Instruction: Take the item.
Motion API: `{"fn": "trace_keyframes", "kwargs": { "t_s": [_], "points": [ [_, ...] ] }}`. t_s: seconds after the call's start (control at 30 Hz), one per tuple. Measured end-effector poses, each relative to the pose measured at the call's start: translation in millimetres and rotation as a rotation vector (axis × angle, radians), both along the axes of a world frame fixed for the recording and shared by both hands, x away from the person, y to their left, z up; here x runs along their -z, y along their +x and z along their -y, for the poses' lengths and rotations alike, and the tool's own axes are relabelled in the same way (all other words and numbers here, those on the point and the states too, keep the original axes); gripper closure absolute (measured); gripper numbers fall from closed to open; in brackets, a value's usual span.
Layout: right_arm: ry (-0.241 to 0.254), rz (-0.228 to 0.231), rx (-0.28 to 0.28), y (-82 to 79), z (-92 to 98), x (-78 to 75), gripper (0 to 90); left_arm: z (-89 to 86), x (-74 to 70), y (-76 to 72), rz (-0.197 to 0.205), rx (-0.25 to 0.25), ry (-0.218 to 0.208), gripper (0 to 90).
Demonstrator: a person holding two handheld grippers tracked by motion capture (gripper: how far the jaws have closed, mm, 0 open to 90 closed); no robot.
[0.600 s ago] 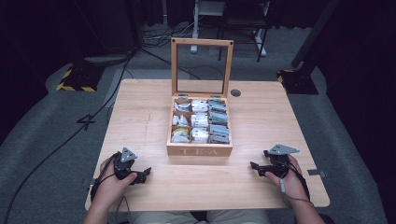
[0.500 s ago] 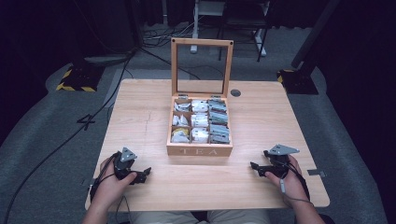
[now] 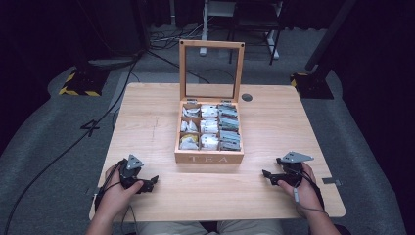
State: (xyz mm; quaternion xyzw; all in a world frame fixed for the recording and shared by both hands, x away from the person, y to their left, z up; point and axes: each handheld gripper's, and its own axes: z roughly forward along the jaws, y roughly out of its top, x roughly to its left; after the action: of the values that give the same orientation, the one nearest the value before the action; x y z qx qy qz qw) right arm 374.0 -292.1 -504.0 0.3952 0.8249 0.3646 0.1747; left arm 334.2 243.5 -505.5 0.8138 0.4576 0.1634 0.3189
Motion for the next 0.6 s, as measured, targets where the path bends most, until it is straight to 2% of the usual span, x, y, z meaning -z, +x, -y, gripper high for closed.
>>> {"fn": "trace_keyframes", "kwargs": {
  "t_s": [0.23, 0.47, 0.6],
  "points": [
    [-0.002, 0.001, 0.000, -0.2, 0.0, -0.1, 19.0, 0.0, 0.0, 0.0, 0.001, 0.000, 0.001, 3.2],
    [0.009, 0.010, 0.017, -0.8, 1.9, -0.9, 30.7, 0.0, 0.0, 0.1, 0.001, 0.000, 0.000, 3.1],
    [-0.009, -0.005, 0.034, -1.3, 4.1, -5.0, 35.5, -0.1, 0.0, 0.2, 0.001, 0.001, 0.001, 3.0]
  ]
}}
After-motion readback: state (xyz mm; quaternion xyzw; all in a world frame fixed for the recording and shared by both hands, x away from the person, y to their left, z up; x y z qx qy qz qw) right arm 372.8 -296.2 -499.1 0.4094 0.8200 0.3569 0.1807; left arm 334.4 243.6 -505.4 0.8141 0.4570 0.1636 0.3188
